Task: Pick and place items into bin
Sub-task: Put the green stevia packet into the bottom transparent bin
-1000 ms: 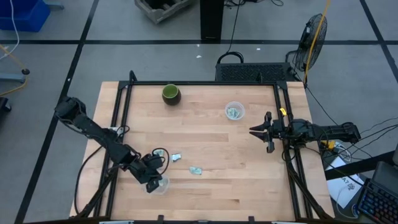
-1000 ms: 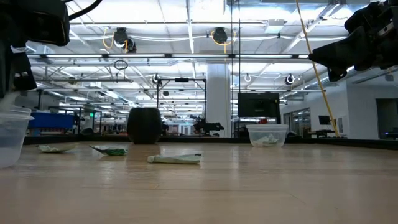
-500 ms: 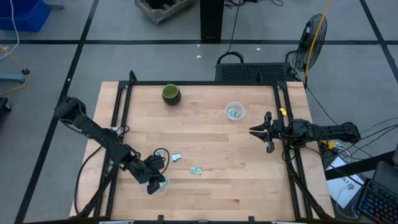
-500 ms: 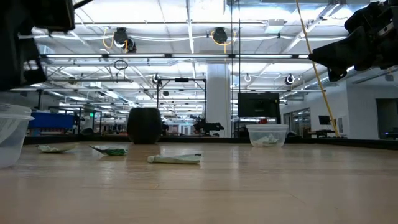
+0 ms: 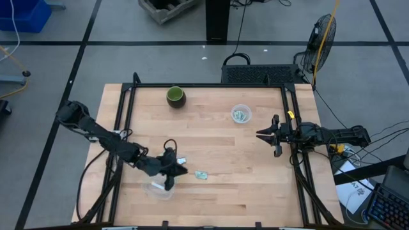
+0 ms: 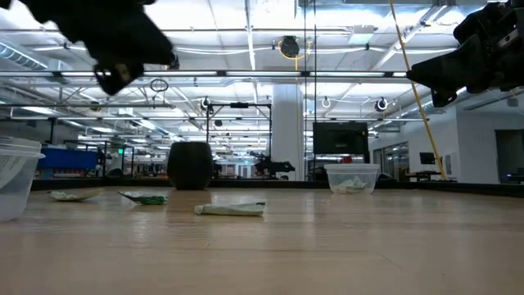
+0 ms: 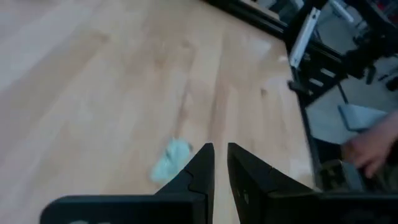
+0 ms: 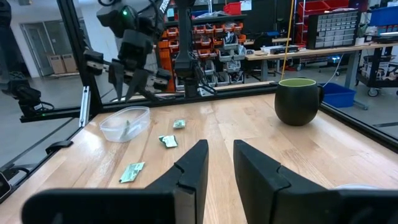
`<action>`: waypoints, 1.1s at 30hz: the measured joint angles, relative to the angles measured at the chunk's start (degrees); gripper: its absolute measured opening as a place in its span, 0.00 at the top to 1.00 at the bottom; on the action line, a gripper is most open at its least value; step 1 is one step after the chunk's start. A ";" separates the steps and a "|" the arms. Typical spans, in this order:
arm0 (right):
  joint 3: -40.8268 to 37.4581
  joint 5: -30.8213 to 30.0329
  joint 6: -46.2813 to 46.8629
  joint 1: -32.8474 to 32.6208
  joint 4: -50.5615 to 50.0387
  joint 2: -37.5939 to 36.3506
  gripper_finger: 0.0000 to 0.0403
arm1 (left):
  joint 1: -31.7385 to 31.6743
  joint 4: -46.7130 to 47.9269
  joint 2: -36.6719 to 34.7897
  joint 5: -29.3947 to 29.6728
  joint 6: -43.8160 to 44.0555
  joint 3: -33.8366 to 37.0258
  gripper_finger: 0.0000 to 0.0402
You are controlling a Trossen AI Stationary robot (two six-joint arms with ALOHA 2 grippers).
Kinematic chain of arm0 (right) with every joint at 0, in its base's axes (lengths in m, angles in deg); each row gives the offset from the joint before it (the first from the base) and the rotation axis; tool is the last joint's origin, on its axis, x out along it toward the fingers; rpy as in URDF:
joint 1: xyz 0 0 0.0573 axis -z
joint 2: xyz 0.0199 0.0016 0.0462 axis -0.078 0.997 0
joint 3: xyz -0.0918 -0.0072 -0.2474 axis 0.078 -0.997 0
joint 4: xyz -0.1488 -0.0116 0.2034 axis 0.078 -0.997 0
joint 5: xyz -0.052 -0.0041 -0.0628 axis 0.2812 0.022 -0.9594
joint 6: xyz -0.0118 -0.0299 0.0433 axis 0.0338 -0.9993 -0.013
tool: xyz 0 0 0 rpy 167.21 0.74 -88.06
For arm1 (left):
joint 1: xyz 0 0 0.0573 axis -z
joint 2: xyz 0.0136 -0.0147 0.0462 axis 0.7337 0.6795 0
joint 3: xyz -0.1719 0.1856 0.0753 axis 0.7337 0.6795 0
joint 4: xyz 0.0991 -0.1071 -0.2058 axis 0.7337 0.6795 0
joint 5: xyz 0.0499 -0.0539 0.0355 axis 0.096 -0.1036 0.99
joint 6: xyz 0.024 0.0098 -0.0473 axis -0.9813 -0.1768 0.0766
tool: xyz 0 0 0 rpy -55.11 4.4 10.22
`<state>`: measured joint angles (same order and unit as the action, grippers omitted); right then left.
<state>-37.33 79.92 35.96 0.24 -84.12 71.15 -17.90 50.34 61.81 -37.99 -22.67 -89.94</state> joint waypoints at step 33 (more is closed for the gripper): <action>-0.02 0.00 0.00 0.00 0.02 0.00 0.83 | -8.12 -4.02 32.66 -10.68 -15.07 -16.59 0.42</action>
<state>-37.35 79.92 35.96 0.24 -84.11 71.15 -26.02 46.31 94.48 -48.66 -37.74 -106.53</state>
